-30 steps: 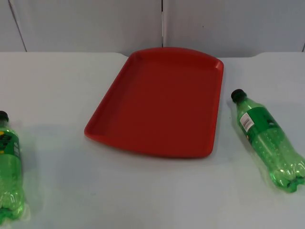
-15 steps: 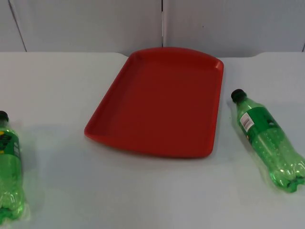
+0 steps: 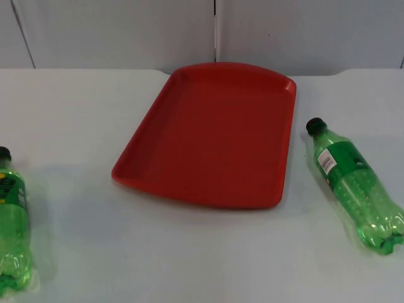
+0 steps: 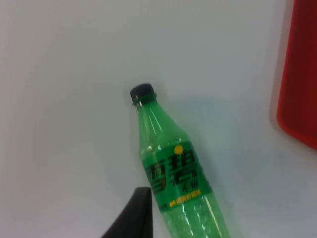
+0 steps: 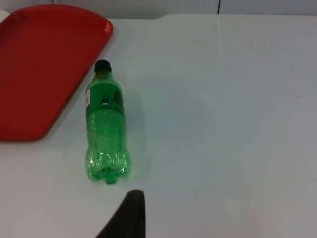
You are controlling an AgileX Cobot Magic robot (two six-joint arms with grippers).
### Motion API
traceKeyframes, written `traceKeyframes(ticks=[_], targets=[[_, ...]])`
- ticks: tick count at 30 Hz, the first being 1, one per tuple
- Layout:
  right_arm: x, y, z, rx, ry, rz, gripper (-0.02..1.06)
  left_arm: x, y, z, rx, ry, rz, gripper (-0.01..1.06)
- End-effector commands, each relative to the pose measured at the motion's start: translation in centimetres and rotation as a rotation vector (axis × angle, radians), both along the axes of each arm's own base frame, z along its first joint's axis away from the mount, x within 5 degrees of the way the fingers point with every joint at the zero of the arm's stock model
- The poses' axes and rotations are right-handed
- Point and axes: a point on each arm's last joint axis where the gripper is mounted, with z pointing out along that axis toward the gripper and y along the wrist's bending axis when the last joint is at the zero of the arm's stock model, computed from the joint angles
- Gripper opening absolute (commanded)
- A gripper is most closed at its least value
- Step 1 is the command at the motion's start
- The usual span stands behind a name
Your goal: Place the bottle upright on the tray.
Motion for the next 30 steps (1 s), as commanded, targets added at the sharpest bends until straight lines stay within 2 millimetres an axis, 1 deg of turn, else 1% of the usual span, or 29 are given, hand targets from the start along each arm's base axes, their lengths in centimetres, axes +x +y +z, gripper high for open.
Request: traceKeyframes(ticks=[1,2,6,7,11,12,16,17,18,21,22,26,27,29,30], targets=[[0.0,0.0,0.0,0.0,-0.006,0.007,1.05,1.1,0.0,0.1,-0.008,0.009,0.014,1.05],[0.0,0.0,0.0,0.0,-0.006,0.007,1.05,1.6,0.0,0.2,-0.01,0.016,0.017,1.05],[0.0,0.0,0.0,0.0,-0.006,0.007,1.05,3.5,0.2,-0.8,0.001,0.1,0.035,1.05],[0.0,0.0,0.0,0.0,-0.006,0.007,1.05,3.5,0.2,-0.8,0.001,0.1,0.035,1.05],[0.0,0.0,0.0,0.0,-0.006,0.007,1.05,4.9,0.6,-2.6,0.011,0.168,0.111,1.05],[0.0,0.0,0.0,0.0,-0.006,0.007,1.05,4.9,0.6,-2.6,0.011,0.168,0.111,1.05],[0.0,0.0,0.0,0.0,-0.006,0.007,1.05,6.3,0.6,-5.1,-0.006,0.254,0.139,1.05],[0.0,0.0,0.0,0.0,-0.006,0.007,1.05,6.3,0.6,-5.1,-0.006,0.254,0.139,1.05],[0.0,0.0,0.0,0.0,-0.006,0.007,1.05,6.8,0.6,-6.3,-0.013,0.295,0.142,1.05],[0.0,0.0,0.0,0.0,-0.006,0.007,1.05,7.8,0.5,-8.3,-0.021,0.355,0.146,1.05],[0.0,0.0,0.0,0.0,-0.006,0.007,1.05,7.8,0.5,-8.3,-0.021,0.355,0.146,1.05],[0.0,0.0,0.0,0.0,-0.006,0.007,1.05,9.5,0.4,-10.5,-0.03,0.431,0.13,1.05],[0.0,0.0,0.0,0.0,-0.006,0.007,1.05,9.5,0.4,-10.5,-0.03,0.431,0.13,1.05],[0.0,0.0,0.0,0.0,-0.006,0.007,1.05,10.3,0.6,-11.2,-0.044,0.448,0.145,1.05],[0.0,0.0,0.0,0.0,-0.006,0.007,1.05,10.8,1.0,-11.8,-0.078,0.45,0.159,1.05]])
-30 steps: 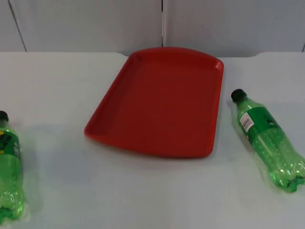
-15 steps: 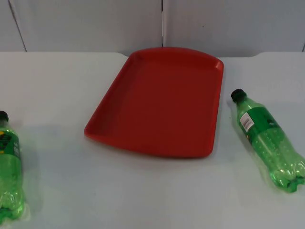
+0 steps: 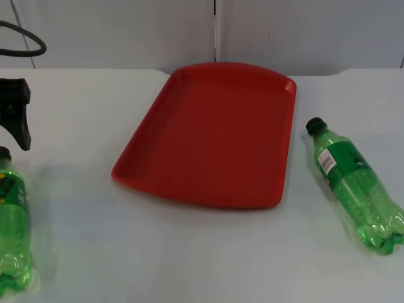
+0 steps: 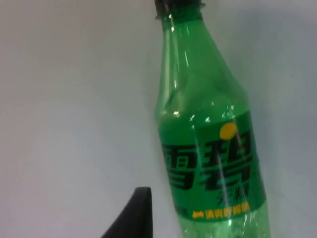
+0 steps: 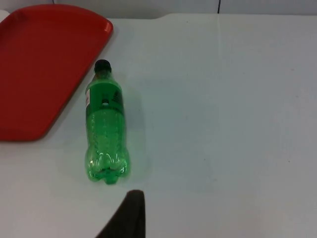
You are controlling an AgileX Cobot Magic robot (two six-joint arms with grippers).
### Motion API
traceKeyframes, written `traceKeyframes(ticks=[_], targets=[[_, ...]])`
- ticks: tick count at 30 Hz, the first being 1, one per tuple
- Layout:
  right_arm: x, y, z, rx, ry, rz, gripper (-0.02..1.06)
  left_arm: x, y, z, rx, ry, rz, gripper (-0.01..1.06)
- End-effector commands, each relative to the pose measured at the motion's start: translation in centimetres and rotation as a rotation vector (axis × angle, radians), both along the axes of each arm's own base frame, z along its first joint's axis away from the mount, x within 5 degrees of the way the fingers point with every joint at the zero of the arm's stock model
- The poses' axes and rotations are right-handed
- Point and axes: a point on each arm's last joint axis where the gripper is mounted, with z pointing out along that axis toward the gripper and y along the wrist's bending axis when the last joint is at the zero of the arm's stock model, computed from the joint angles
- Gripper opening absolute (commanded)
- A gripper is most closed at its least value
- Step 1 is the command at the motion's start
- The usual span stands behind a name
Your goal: Place the bottle upright on the tray.
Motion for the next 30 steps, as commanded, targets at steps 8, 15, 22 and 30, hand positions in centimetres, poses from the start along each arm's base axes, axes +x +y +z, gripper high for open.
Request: traceKeyframes(ticks=[8,15,22,30], targets=[[0.0,0.0,0.0,0.0,-0.006,0.007,1.05,1.2,2.5,-3.0,-0.116,0.038,0.073,1.05],[0.0,0.0,0.0,0.0,-0.006,0.007,1.05,1.6,2.6,-4.4,-0.107,-0.003,0.11,1.05],[0.0,0.0,0.0,0.0,-0.006,0.007,1.05,1.3,2.8,-5.4,-0.095,-0.029,0.14,1.05],[0.0,0.0,0.0,0.0,-0.006,0.007,1.05,1.5,2.9,-9.1,-0.086,0.049,0.138,1.05]])
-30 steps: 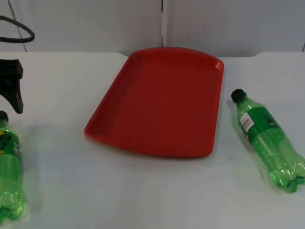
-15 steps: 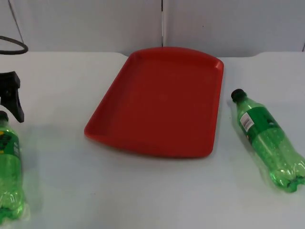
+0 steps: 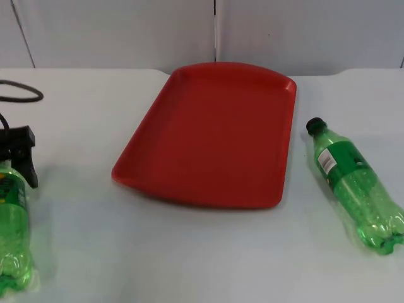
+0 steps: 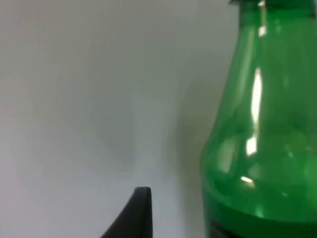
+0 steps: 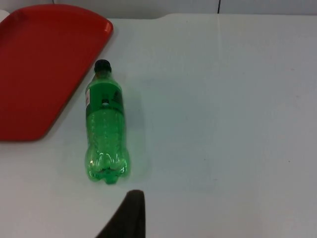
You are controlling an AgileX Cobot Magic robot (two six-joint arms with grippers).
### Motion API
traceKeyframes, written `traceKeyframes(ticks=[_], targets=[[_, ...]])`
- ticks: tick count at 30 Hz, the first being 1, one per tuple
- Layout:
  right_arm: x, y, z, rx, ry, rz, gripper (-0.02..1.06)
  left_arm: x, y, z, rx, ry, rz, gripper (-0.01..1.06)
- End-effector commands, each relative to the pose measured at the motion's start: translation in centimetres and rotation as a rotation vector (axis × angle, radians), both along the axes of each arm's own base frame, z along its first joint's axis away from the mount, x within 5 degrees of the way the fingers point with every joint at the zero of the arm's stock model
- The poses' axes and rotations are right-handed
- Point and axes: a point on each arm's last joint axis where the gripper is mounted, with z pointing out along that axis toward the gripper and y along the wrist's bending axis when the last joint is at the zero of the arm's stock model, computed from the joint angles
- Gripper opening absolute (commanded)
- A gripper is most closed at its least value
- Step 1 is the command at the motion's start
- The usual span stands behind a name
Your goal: Place the bottle upright on the tray.
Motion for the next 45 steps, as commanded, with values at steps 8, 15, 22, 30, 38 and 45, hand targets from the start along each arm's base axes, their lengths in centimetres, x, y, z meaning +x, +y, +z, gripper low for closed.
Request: traceKeyframes(ticks=[8,15,22,30,38,45], targets=[[0.0,0.0,0.0,0.0,-0.006,0.007,1.05,0.3,-0.4,-2.4,0.01,0.003,-0.001,1.05],[0.0,0.0,0.0,0.0,-0.006,0.007,1.05,0.5,-1.2,-3.3,0.015,0.001,-0.025,1.05],[0.0,0.0,0.0,0.0,-0.006,0.007,1.05,0.4,-1.2,-3.4,0.014,0.017,-0.03,1.05],[0.0,0.0,0.0,0.0,-0.006,0.007,1.05,0.1,-1.3,-3.4,0.012,0.043,-0.05,0.9],[0.0,0.0,0.0,0.0,-0.006,0.007,1.05,0.0,-1.3,-3.4,0.009,0.054,-0.052,0.09],[0.0,0.0,0.0,0.0,-0.006,0.007,1.05,0.1,-1.3,-3.4,0.009,0.051,-0.051,0.0]])
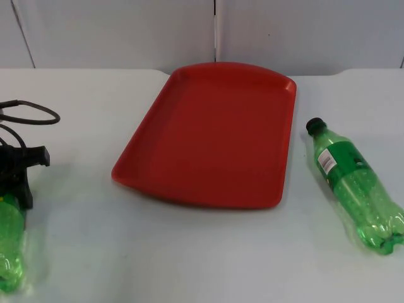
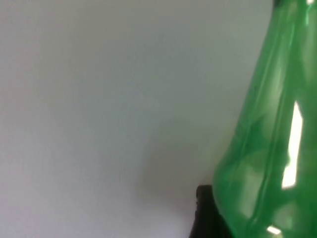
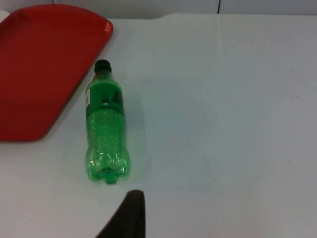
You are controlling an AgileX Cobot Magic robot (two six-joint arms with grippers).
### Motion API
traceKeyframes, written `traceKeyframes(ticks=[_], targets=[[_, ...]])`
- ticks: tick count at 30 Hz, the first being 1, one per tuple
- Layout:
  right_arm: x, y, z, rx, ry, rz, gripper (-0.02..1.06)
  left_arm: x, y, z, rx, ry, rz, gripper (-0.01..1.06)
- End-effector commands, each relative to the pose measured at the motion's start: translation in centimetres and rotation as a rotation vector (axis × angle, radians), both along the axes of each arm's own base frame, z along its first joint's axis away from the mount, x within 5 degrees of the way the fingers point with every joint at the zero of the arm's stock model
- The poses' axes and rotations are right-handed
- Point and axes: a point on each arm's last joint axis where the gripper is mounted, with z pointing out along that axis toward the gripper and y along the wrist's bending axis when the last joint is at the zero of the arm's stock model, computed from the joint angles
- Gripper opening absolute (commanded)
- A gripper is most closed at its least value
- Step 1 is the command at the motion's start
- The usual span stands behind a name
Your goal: Place the bottle upright on the tray.
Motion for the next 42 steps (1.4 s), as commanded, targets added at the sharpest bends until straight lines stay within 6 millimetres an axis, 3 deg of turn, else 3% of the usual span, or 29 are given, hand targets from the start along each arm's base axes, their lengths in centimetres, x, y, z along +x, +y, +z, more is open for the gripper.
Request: traceKeyframes(ticks=[1,5,10,15,17,21,22,26,29,35,42], targets=[[0.0,0.0,0.0,0.0,-0.006,0.007,1.05,-0.3,-0.3,-0.7,-0.012,0.035,0.006,0.0],[0.0,0.0,0.0,0.0,-0.006,0.007,1.05,-0.4,-0.3,-0.3,-0.014,0.035,-0.021,0.0],[0.0,0.0,0.0,0.0,-0.006,0.007,1.05,0.0,-0.6,2.0,-0.035,-0.047,-0.046,0.0],[0.0,0.0,0.0,0.0,-0.006,0.007,1.05,1.0,-1.5,8.0,-0.113,-0.328,-0.048,0.0],[0.0,0.0,0.0,0.0,-0.006,0.007,1.05,1.0,-1.5,8.7,-0.112,-0.358,-0.059,0.0],[0.0,0.0,0.0,0.0,-0.006,0.007,1.05,1.1,-1.8,14.5,-0.127,-0.637,-0.064,0.0],[0.0,0.0,0.0,0.0,-0.006,0.007,1.05,1.1,-1.8,14.5,-0.127,-0.637,-0.064,0.0],[0.0,0.0,0.0,0.0,-0.006,0.007,1.05,0.5,-1.9,18.9,-0.112,-0.842,-0.086,0.0],[0.0,0.0,0.0,0.0,-0.006,0.007,1.05,0.4,-2.1,20.6,-0.117,-0.93,-0.115,0.0],[0.0,0.0,0.0,0.0,-0.006,0.007,1.05,0.9,-3.7,24.3,-0.16,-1.162,-0.373,0.0],[0.0,0.0,0.0,0.0,-0.006,0.007,1.05,0.8,-4.9,25.7,-0.049,-1.304,-0.673,0.0]])
